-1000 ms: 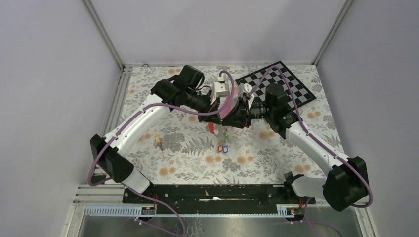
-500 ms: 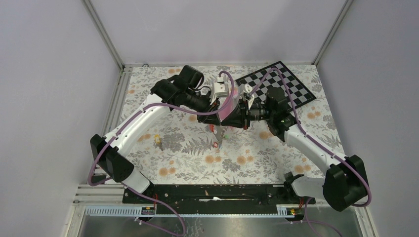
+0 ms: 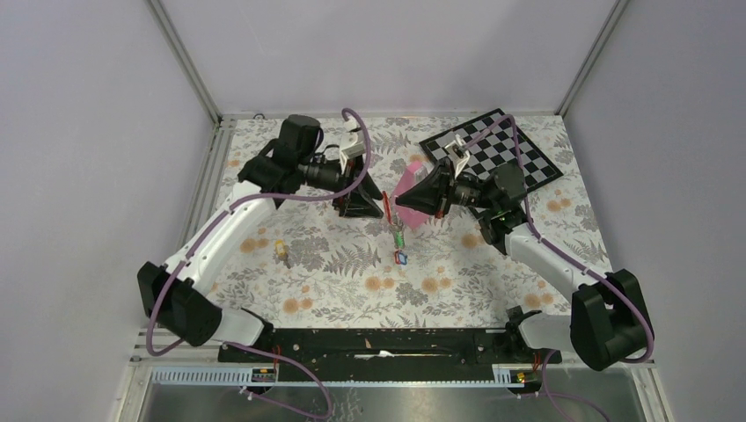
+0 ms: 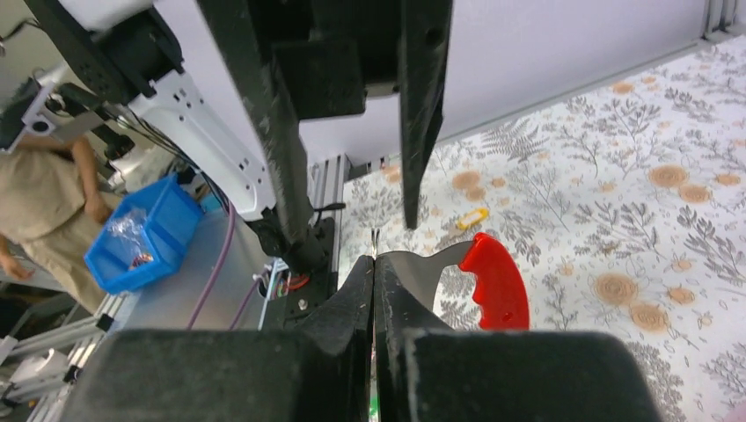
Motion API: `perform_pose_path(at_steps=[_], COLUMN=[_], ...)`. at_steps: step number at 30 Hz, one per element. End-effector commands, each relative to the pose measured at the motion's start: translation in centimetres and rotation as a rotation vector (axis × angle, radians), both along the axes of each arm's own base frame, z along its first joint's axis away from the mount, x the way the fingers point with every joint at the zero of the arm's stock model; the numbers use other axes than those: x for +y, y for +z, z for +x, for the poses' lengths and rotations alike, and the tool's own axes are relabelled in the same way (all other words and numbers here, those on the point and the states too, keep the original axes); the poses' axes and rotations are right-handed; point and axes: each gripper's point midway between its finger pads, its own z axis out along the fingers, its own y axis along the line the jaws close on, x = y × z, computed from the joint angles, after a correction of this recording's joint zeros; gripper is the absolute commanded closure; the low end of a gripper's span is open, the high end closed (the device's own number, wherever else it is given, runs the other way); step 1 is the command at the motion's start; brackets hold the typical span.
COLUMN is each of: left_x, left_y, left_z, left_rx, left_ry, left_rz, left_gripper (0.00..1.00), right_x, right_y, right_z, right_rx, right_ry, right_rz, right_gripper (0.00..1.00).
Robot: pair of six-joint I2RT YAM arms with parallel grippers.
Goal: Put the keys on the keyring
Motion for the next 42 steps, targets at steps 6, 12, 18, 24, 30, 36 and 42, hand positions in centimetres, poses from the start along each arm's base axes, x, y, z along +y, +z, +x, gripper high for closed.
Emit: perform_pose_path(at_steps=[6,12,18,24,30,36,42], left_x=[-1.3,-1.7,-1.8,-1.8,-1.9,-2.0,-2.2], left_y=[5.5,5.5,5.0,4.7,4.3,3.8,3.8], left_z=[-0.8,-0.3,-0.1,0.2,0.4,0.4,0.4], left_rx=[-0.164,-0.155,-0.141,-0.135,-0.126,-0.102,-0.086], left_ry=[-0.068,-0.065,-0.054,-0.028,-0.012,-0.012,-0.015], left_rz=[-0.261,-0.284,-0.285,-0.284,-0.281,-0.279,-0.281], left_gripper=[0.52,0.6,0.64,0.61,0.63,0.77,0.84], right_x=[-0.4,-0.5,-0.6,-0.6,-0.6,-0.6,-0.6], right_y=[4.3,4.8,5.1,5.1,5.1,4.9,4.7], right_z=[0.4,0.5,0.3,0.2,0.1,0.3,0.4], right_rx=[-0.006,0.005,-0.002,-0.007,-0.013,-0.014,-0.015], right_ry=[-0.034,-0.038,-0.037,-0.031,-0.029,-0.033,-0.04], right_rz=[0.181,0.219,0.231,0.227,0.225,0.219,0.213], right_gripper=[1.0,1.0,1.0,1.0,1.0,1.0,1.0])
